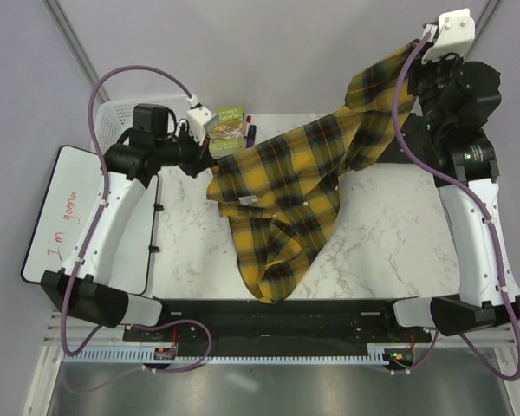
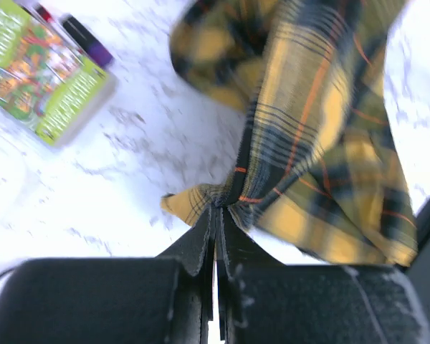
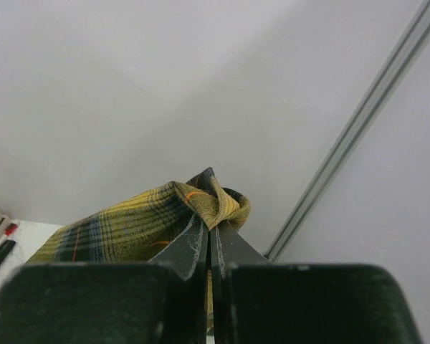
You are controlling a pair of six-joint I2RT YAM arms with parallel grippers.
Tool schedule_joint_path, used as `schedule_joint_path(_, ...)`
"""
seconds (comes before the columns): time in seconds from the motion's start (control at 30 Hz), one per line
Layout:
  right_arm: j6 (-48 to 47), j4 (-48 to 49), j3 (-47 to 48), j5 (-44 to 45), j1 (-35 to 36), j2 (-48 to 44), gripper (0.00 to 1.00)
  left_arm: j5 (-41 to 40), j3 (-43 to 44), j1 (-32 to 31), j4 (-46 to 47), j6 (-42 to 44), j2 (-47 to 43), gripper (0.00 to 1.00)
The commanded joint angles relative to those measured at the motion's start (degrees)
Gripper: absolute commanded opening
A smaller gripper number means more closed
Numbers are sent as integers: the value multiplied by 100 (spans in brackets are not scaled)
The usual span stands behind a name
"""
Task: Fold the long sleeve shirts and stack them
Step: Flatten the shirt out
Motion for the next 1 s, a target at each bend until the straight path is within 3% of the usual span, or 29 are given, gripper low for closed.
schedule_joint_path(0.0,-338,384,-944,208,-25,-833,0,-1357,-820,-712,-1375,606,-430,2)
schedule_joint_path(0.1,-646,112,-2086,182,-60,-1457,0,-2016,-2226,-1099,-1165,780,-1009,2)
schedule_joint_path(0.17,-813,-55,-2686,139,-104,-1932,0,-1950,-3121,-1284,-1103,912,-1362,2)
schedule_joint_path(0.3,-910,-319,-4259,-308,-121,-2539,0,-1319,-3872,-1583,-804,597,-1512,2)
schedule_joint_path(0.43,-735,-591,-4588,-801,-113,-2584,0,-1220,-4031,-1592,-216,456,-1521,2)
schedule_joint_path(0.53,-611,-697,-4474,-960,-113,-2391,0,-1123,-4128,-1592,127,605,-1679,11)
schedule_joint_path(0.57,-568,-715,-4430,-960,-113,-2338,0,-1123,-4154,-1592,206,744,-1731,23)
schedule_joint_path(0.7,-506,-715,-4211,-969,-113,-2136,0,-896,-4277,-1601,216,1184,-1933,50)
schedule_joint_path(0.8,-454,-715,-4079,-978,-113,-2030,0,-658,-4470,-1601,198,1457,-2153,62)
schedule_joint_path(0.97,-418,-724,-3964,-952,-113,-1942,0,-455,-4734,-1610,338,1826,-2303,70)
